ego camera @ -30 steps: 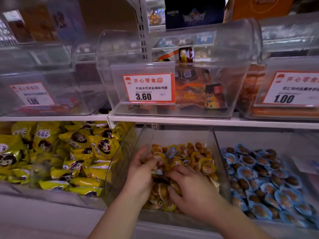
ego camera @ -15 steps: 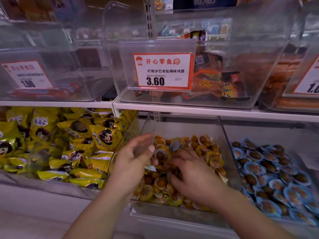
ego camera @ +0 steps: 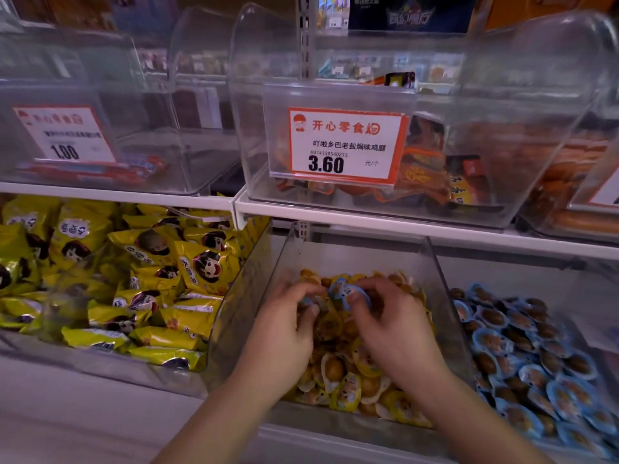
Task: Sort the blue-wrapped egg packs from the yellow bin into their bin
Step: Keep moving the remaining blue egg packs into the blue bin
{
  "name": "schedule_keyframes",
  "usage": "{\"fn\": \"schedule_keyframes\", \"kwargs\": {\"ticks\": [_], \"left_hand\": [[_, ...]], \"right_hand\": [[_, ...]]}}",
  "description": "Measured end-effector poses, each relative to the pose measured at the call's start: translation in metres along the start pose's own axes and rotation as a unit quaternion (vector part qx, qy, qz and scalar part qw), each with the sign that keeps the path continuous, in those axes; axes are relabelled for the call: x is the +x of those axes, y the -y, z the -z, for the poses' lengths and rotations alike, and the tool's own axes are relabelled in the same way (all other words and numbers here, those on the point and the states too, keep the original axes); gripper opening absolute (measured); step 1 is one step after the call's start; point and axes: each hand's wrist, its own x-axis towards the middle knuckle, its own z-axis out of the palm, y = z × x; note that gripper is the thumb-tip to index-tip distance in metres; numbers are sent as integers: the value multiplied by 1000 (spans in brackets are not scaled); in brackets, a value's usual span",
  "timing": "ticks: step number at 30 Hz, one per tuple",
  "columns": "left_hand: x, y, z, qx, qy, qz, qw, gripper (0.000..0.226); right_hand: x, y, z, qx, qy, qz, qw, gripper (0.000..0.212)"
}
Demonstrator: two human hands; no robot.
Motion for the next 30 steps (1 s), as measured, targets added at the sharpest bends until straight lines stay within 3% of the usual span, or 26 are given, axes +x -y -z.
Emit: {"fn": "schedule_keyframes", "kwargs": {"ticks": [3, 6, 9, 11, 14, 15, 16, 17, 20, 22, 25, 27, 28, 30], "left_hand": [[17, 2, -12, 171, -25, -52, 984, 29], [33, 3, -30, 378, 80, 3, 922, 38], [35, 5, -41, 439, 148, 51, 885, 42], [35, 4, -38, 414, 148, 50, 897, 42], [33, -6, -28, 195, 59, 53, 978, 23], [29, -14, -27, 92, 33, 54, 994, 18], [25, -23, -29, 7, 15, 47, 999, 14], [20, -33, -31, -39, 2, 26, 999, 13], [5, -56, -42, -49, -11, -76, 996, 10], [-1, -65, -51, -25, 9, -138, 990, 14], [-7, -76, -66, -30, 52, -148, 987, 20], [-12, -86, -70, -72, 62, -139, 986, 31], [-13, -91, -71, -97, 56, -133, 985, 38], [-15, -101, -71, -155, 49, -111, 980, 58]], "right_hand": [[-4, 1, 7, 21, -24, 25, 999, 10], [-5, -4, 16, -21, -24, 57, 998, 9], [-1, -16, 24, -78, 0, 38, 996, 11], [0, -22, 25, -84, 25, 2, 996, 13], [2, -20, 21, 5, 45, -80, 996, 15], [4, -18, 21, 106, 41, -144, 983, 16], [5, -14, 22, 237, 36, -218, 946, 18], [5, -9, 25, 369, 42, -280, 885, 20], [1, 6, 38, 628, 129, -345, 685, 39], [-6, 10, 43, 697, 122, -355, 611, 41], [-15, 11, 51, 713, 56, -382, 585, 36], [-21, 9, 59, 720, 51, -391, 571, 42], [-24, 9, 63, 715, 59, -386, 581, 42], [-30, 7, 70, 677, 72, -357, 640, 37]]}}
